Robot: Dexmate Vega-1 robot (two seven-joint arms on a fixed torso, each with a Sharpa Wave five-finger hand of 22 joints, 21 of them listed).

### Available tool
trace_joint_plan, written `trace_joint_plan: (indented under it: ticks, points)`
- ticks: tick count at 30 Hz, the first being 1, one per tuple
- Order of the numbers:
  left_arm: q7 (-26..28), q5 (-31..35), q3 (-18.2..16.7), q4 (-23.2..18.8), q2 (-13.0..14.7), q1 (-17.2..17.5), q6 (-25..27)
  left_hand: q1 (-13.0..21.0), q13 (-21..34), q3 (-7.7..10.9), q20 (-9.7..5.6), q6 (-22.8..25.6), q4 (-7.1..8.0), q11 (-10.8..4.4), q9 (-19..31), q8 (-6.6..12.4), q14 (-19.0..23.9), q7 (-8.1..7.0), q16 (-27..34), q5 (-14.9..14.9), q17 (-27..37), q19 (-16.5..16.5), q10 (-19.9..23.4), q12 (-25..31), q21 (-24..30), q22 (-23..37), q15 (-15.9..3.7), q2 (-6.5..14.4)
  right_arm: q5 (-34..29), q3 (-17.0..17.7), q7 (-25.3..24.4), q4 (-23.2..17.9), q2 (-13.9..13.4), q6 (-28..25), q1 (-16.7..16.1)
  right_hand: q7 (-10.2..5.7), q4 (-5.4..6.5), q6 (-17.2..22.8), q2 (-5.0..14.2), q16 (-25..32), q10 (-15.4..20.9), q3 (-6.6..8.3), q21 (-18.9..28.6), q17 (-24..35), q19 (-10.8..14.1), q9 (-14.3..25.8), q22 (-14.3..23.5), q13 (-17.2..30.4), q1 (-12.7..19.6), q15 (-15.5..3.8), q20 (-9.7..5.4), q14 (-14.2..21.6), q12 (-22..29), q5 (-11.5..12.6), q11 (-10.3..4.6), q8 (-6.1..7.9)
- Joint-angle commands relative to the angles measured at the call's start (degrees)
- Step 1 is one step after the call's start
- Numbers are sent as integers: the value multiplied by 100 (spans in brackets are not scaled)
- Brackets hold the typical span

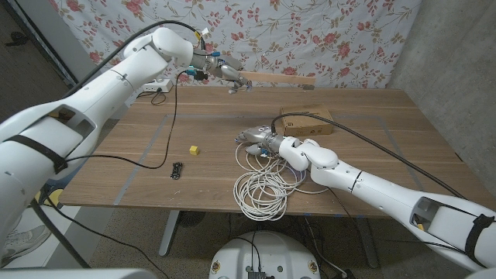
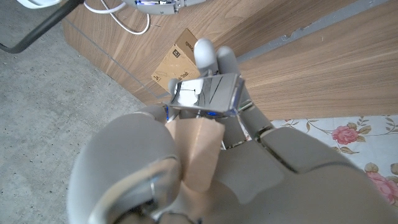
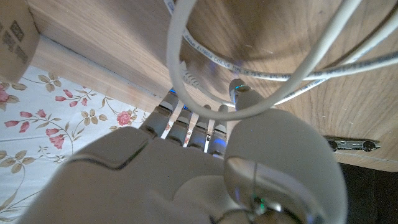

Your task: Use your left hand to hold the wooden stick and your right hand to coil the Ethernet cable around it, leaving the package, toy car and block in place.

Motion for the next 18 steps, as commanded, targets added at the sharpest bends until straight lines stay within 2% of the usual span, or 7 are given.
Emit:
trace_joint_plan:
  ticks: [1, 8, 10, 12, 14, 15, 18]
  points:
    - [0, -34, -9, 46, 26, 19, -9, 18, 20, 3, 1, 14, 3, 5, 6, 24, -198, 48, 2578, 28, 1520, -31, 33, 26, 63, 1, -217, 63, 81, -133, -372, 443, 156, 333, 120, -63, 47, 300, 22, 137, 266, -87, 71, 50, 188, 18, 13, 10, 180, -705, -15, 256, 102, 23, -92, 85]
    - [-27, -34, -4, 51, 46, 19, -3, 16, 19, 3, -1, -4, 4, 8, 0, 31, -213, 40, 2626, 23, 1519, -45, 34, 27, 99, -39, -222, 72, 129, -132, -998, 688, 175, 659, 86, -127, 173, 1548, 80, 542, 1177, -536, 199, 199, 516, 15, 38, 23, 468, -963, -125, 946, 285, 24, -213, 389]
    - [-37, -29, 2, 60, 45, 13, -3, 15, 19, 3, 2, -19, 4, 5, 11, 35, -216, 50, 2636, 22, 1519, -54, 36, 27, 111, -38, -224, 73, 176, -109, -1008, 673, 171, 664, 76, -173, 316, 1932, 188, 693, 1474, -763, 216, 299, 520, 10, 57, 30, 362, -985, -183, 1104, 337, 11, -300, 442]
    - [-49, -25, 8, 68, 43, 7, -6, 14, 19, 3, 3, -14, 6, 7, -7, 31, -221, 53, 2649, 21, 1518, -57, 24, 24, 118, -54, -215, 75, 233, -67, -1048, 651, 168, 653, 51, -153, 479, 2154, 314, 736, 1677, -847, 215, 327, 481, -1, 69, 35, 210, -962, -278, 1199, 383, 26, -306, 457]
    - [-53, -22, 12, 82, 34, 1, -17, 13, 18, 4, 6, -14, 5, 14, -18, 30, -226, 54, 2665, 19, 1518, -64, 31, 26, 125, -74, -208, 79, 297, -25, -1040, 608, 151, 650, 40, -137, 645, 2341, 403, 721, 1839, -879, 219, 320, 451, -16, 79, 36, 53, -970, -325, 1278, 411, 66, -265, 448]
    - [-62, -22, 17, 92, 27, -4, -21, 13, 18, 4, 4, -16, 6, 1, -20, 31, -231, 55, 2671, 18, 1517, -74, 21, 22, 136, -69, -210, 80, 323, -1, -1073, 595, 142, 656, 28, -118, 814, 2572, 475, 683, 2006, -878, 230, 302, 434, -24, 88, 37, -78, -992, -338, 1340, 438, 117, -252, 446]
    - [-67, -12, 30, 126, 3, -20, -48, 12, 17, 6, 4, -19, 6, 11, -5, 47, -243, 57, 2689, 16, 1516, -80, 24, 23, 153, -87, -228, 84, 388, 74, -1192, 547, 105, 690, -7, -205, 993, 2690, 498, 701, 2287, -856, 269, 289, 479, -32, 92, 34, -189, -1004, -370, 1577, 495, 185, -208, 377]
